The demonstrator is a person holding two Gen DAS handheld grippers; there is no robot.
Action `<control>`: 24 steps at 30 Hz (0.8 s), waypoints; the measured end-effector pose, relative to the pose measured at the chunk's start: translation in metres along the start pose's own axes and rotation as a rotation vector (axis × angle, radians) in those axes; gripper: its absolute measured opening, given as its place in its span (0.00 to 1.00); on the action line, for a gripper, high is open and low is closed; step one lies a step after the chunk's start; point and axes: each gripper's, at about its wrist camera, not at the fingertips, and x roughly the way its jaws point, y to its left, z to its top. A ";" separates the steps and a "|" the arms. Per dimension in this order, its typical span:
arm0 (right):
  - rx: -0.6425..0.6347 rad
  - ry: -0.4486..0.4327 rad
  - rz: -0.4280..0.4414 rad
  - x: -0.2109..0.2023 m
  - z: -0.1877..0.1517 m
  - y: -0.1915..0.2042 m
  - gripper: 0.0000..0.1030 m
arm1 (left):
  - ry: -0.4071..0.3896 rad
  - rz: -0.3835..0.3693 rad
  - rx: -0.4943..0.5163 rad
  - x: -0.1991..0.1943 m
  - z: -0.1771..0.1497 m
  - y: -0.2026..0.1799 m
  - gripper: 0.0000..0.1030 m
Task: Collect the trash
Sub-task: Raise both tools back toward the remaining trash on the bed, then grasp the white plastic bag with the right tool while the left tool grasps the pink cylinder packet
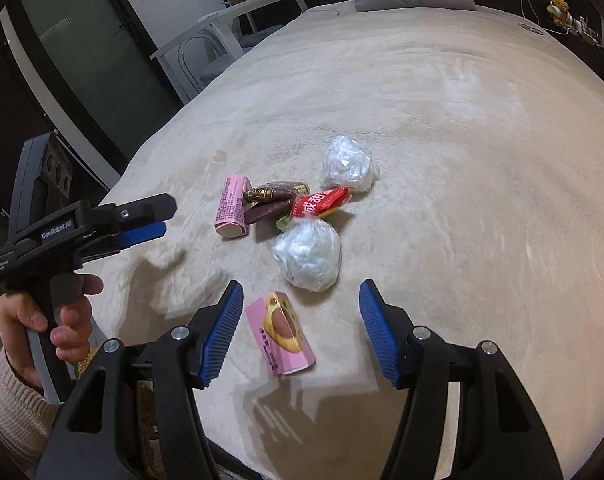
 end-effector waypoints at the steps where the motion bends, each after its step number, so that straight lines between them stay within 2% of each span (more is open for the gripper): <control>1: -0.009 0.002 0.001 0.004 0.003 0.002 0.59 | 0.008 -0.003 -0.001 0.006 0.003 0.001 0.81; 3: -0.019 0.013 0.000 0.014 0.008 0.002 0.59 | 0.028 -0.006 -0.010 0.021 0.012 0.006 0.78; 6: -0.020 0.034 0.007 0.029 0.012 -0.001 0.57 | 0.077 -0.025 -0.041 0.042 0.020 0.016 0.68; 11: -0.040 0.058 0.006 0.046 0.017 -0.002 0.51 | 0.121 -0.028 -0.057 0.065 0.029 0.027 0.48; 13: -0.041 0.068 0.006 0.052 0.017 -0.002 0.47 | 0.130 -0.023 -0.045 0.069 0.030 0.029 0.36; 24: -0.039 0.017 -0.005 0.037 0.015 0.000 0.39 | 0.087 -0.053 -0.047 0.047 0.021 0.039 0.32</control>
